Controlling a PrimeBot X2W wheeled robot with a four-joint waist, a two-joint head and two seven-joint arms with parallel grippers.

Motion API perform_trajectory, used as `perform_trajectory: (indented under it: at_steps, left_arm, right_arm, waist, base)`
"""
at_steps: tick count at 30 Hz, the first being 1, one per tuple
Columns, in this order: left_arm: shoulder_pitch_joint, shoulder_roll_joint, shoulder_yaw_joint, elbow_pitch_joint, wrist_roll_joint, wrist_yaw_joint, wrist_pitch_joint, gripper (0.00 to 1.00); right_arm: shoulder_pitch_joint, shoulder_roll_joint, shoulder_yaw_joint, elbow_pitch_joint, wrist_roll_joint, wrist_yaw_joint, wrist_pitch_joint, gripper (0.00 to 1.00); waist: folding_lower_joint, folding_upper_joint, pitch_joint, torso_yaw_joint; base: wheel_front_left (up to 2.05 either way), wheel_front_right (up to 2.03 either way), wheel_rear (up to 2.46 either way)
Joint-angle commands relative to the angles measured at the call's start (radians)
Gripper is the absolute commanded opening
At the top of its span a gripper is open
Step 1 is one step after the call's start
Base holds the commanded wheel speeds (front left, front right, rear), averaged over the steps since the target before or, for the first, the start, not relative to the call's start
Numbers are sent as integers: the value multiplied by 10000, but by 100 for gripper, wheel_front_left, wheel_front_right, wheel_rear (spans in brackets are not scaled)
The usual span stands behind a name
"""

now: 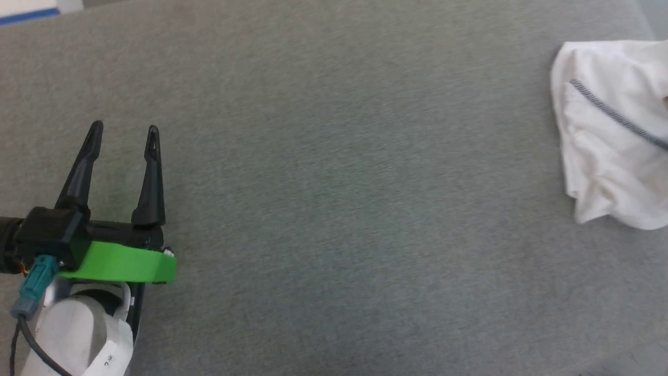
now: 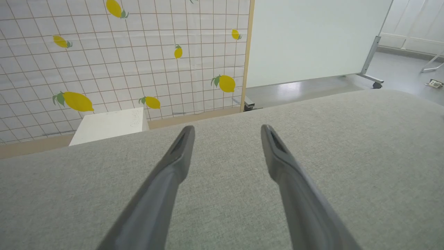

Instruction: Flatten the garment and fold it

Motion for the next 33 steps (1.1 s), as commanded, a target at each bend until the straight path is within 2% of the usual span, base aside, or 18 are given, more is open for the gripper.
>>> perform_trajectory:
  at_steps: [1,5,6,7,8,14,18,25,30,33]
  left_arm:
    - [-139,104,61,-85,37,43,34,100]
    - [-105,162,82,-176,26,70,71,100]
    - [-106,174,82,-195,13,68,75,100]
    - [-103,187,90,-211,2,73,78,100]
    - [-96,192,93,-219,-4,81,76,100]
    - [28,118,67,-44,-73,149,-70,100]
    - [107,-65,-55,284,-145,173,-326,100]
    - [192,-458,-60,976,-378,312,-834,100]
    - [273,-642,27,1252,-475,471,-1009,100]
    - [242,-699,51,1424,-506,533,-1060,100]
  right_arm:
    - [-274,106,-343,209,-161,-19,-193,0]
    - [-497,395,-1172,833,-723,-19,-495,0]
    - [-532,469,-1377,1005,-947,-19,-513,16]
    - [-575,564,-1598,1165,-1141,-19,-502,64]
    - [-613,640,-1812,1288,-1307,-19,-502,100]
    - [-881,1045,-2851,1608,-2285,-19,-808,100]
    - [-1160,952,-3147,1558,-2754,-19,-1213,100]
    - [-1864,1128,-2590,173,-1814,-19,-2681,100]
    - [-1587,1924,-1993,-1490,-691,-19,-4129,100]
    - [-1065,2927,-2061,-2677,-405,-19,-4827,100]
  waist:
    - [-2,-1,686,699]
    - [-2,-1,797,863]
    - [-2,-1,810,904]
    - [-2,-1,813,927]
    - [-2,-1,801,942]
    - [-2,-1,315,988]
    - [-2,-1,-386,1125]
    - [-2,-1,-1789,1476]
    - [-2,-1,-2531,1782]
    - [-2,-1,-2896,2026]
  base:
    - [0,0,0]
    - [0,0,0]
    - [0,0,0]
    - [0,0,0]
    - [0,0,0]
    - [0,0,0]
    - [0,0,0]
    - [0,0,0]
    - [0,0,0]
    - [0,0,0]
